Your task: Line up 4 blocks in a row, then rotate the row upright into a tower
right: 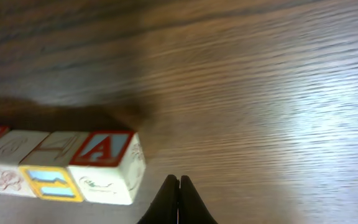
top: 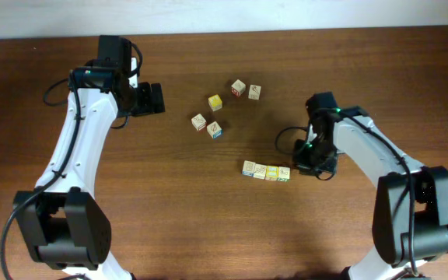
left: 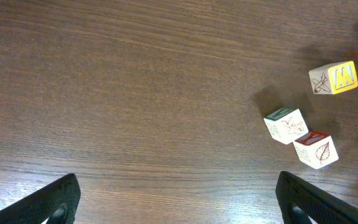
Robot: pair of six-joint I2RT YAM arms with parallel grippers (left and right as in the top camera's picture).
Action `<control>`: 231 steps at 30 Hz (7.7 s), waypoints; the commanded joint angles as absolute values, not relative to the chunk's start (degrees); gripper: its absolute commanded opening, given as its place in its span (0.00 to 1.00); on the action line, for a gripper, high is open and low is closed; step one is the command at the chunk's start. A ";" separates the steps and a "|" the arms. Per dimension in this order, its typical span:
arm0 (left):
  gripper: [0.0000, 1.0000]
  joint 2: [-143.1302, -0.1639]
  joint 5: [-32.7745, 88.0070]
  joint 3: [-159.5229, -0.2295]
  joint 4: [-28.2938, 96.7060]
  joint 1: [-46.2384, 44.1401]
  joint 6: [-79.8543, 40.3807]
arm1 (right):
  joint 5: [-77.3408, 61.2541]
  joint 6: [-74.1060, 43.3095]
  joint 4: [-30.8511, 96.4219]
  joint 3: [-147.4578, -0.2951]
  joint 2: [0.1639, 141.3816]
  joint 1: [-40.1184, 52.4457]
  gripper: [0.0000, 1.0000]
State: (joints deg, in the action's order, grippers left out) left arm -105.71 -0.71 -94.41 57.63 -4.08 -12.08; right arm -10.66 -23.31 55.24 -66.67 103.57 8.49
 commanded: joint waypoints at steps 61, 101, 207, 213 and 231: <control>0.00 -104.81 19.16 -69.34 40.51 -18.22 -16.29 | -34.04 -18.15 27.57 -54.08 101.62 7.92 0.04; 0.00 -105.32 19.66 -62.81 32.05 -22.41 -22.44 | -33.85 -18.37 26.57 -53.89 101.62 9.10 0.04; 0.00 -107.04 23.11 -62.85 30.52 -22.46 -20.29 | -29.23 -24.58 20.51 -57.34 96.92 29.63 0.04; 0.00 -107.04 23.14 -62.83 30.85 -21.04 -21.41 | -27.75 -24.99 20.49 -57.34 97.03 30.63 0.04; 0.00 -107.04 22.65 -62.83 30.65 -11.57 -22.41 | -25.85 -27.53 17.08 -57.34 100.75 30.74 0.04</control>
State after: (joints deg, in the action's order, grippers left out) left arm -107.28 21.87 -62.46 31.38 -13.13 -22.35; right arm -32.86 -27.20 14.59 -60.45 95.83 30.44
